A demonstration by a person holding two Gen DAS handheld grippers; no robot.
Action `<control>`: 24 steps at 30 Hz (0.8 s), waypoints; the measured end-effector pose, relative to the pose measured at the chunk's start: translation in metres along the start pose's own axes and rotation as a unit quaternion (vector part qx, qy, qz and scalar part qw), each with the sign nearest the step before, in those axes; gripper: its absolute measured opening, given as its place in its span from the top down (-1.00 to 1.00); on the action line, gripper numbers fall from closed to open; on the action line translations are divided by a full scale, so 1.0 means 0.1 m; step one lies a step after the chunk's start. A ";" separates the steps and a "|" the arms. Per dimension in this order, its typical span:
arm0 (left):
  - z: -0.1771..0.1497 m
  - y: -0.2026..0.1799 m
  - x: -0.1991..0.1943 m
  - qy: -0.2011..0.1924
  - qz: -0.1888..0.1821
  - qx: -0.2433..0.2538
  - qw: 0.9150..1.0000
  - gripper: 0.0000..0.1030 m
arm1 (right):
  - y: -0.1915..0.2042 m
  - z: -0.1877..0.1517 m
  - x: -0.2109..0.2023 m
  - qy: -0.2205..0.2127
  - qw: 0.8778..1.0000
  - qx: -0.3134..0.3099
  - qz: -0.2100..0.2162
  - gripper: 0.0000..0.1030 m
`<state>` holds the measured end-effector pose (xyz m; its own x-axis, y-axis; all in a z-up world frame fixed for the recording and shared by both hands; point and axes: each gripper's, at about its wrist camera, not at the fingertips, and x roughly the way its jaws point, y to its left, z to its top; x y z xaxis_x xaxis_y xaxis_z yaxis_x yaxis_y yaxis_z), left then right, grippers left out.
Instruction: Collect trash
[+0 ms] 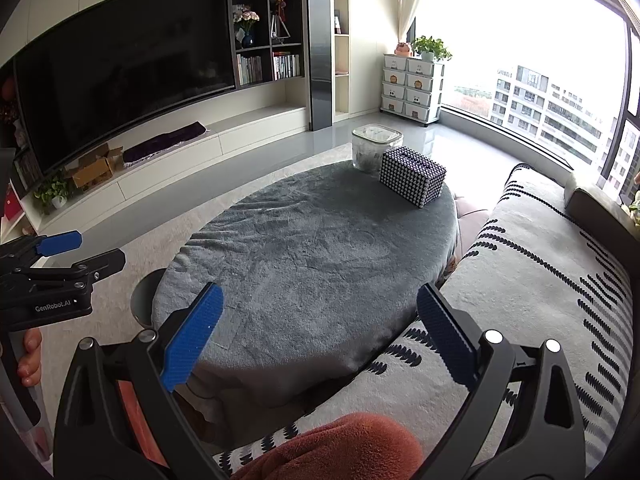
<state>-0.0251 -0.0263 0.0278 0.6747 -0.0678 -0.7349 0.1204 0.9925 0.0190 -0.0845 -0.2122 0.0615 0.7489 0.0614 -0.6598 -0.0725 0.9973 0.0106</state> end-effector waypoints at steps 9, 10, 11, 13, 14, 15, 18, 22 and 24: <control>0.00 -0.01 -0.01 0.001 -0.002 -0.001 1.000 -0.74 | -0.01 0.02 -0.02 -0.001 1.000 0.002 -0.003 -0.83; 0.00 -0.01 -0.01 0.001 -0.002 -0.001 1.000 -0.74 | -0.01 0.03 -0.01 -0.001 1.000 0.002 -0.003 -0.83; 0.00 -0.01 -0.01 0.001 -0.002 -0.001 1.000 -0.74 | -0.01 0.02 -0.02 -0.001 1.000 0.002 -0.003 -0.83; 0.00 -0.01 0.00 0.001 -0.002 -0.002 1.000 -0.74 | 0.00 0.02 -0.03 -0.001 1.000 0.002 -0.003 -0.83; 0.00 -0.01 -0.01 0.002 -0.002 -0.002 1.000 -0.74 | -0.01 0.01 -0.03 -0.001 1.000 0.002 -0.003 -0.83; 0.00 -0.01 -0.01 0.001 -0.002 -0.001 1.000 -0.74 | -0.01 0.01 -0.03 -0.001 1.000 0.002 -0.003 -0.83; 0.00 -0.01 -0.01 0.001 -0.002 -0.001 1.000 -0.74 | 0.00 0.01 -0.03 -0.001 1.000 0.001 -0.003 -0.83; 0.00 -0.01 -0.01 0.002 -0.002 -0.002 1.000 -0.74 | 0.00 0.02 -0.03 -0.001 1.000 0.002 -0.002 -0.83; -0.01 -0.02 -0.01 0.002 -0.003 -0.003 1.000 -0.74 | 0.00 0.02 -0.03 -0.001 1.000 0.002 -0.003 -0.83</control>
<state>-0.0265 -0.0277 0.0282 0.6709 -0.0742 -0.7378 0.1205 0.9927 0.0097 -0.0855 -0.2128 0.0644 0.7504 0.0563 -0.6585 -0.0659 0.9978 0.0102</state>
